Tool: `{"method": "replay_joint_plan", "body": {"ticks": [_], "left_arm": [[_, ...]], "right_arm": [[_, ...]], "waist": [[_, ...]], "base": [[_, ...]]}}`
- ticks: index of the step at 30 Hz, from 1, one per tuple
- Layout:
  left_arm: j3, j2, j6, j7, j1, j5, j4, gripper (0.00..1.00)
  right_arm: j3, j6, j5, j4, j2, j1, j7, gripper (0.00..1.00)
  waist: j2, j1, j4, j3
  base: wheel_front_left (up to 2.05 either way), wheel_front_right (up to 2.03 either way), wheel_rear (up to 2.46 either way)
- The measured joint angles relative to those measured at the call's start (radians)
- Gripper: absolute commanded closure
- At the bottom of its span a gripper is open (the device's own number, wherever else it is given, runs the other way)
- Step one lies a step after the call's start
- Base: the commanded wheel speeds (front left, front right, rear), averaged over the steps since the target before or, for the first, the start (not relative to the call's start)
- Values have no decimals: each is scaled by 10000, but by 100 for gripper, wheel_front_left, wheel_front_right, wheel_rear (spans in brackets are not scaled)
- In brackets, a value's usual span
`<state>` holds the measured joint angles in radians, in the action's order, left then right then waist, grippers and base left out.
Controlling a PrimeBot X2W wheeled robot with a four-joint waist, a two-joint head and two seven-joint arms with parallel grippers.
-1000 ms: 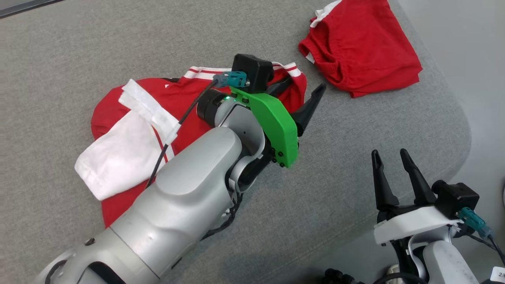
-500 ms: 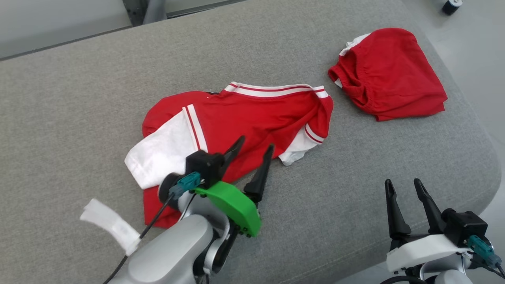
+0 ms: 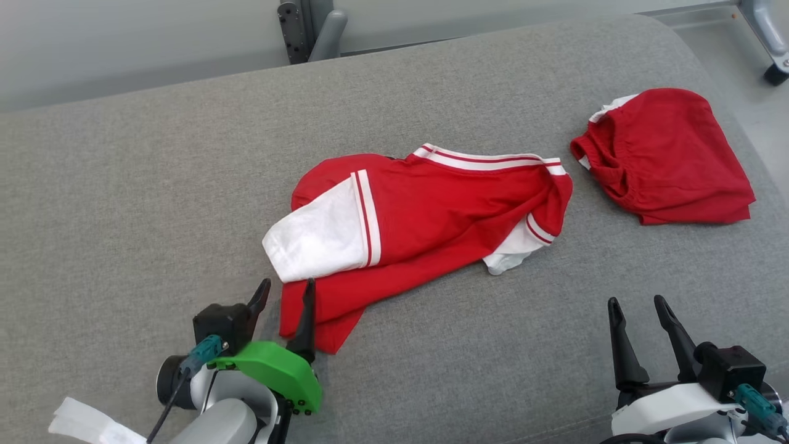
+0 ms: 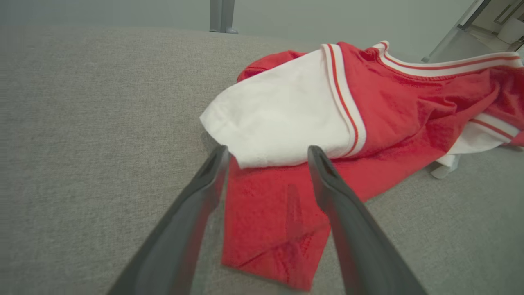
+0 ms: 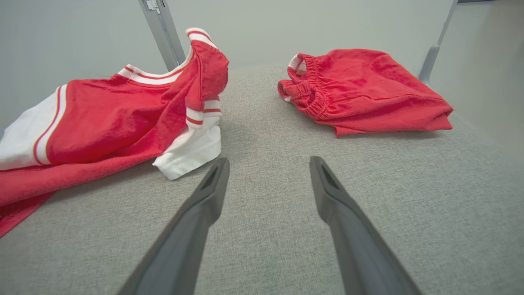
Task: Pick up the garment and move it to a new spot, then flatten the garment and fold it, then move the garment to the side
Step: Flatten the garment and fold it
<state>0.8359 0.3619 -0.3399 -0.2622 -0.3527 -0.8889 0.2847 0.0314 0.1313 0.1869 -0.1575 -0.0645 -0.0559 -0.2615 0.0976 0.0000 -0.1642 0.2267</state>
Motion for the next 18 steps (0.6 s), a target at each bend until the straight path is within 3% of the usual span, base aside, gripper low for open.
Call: {"method": "replay_joint_plan", "body": {"ticks": [12,16,18], "left_arm": [[-50,-282,1141,617,-510,-696,1465,0],[-4,-360,1427,671,-802,-708,2059,37],[-59,-407,1534,604,-1016,-708,2291,40]], "right_arm": [[-157,0,23,-54,-79,55,0,0],[-163,0,36,-81,-86,104,0,0],[-165,0,36,-79,-84,182,0,0]], "waist": [[0,0,-66,90],[0,0,-164,173],[0,0,-204,222]], "base": [[0,0,0],[0,0,0],[0,0,0]]}}
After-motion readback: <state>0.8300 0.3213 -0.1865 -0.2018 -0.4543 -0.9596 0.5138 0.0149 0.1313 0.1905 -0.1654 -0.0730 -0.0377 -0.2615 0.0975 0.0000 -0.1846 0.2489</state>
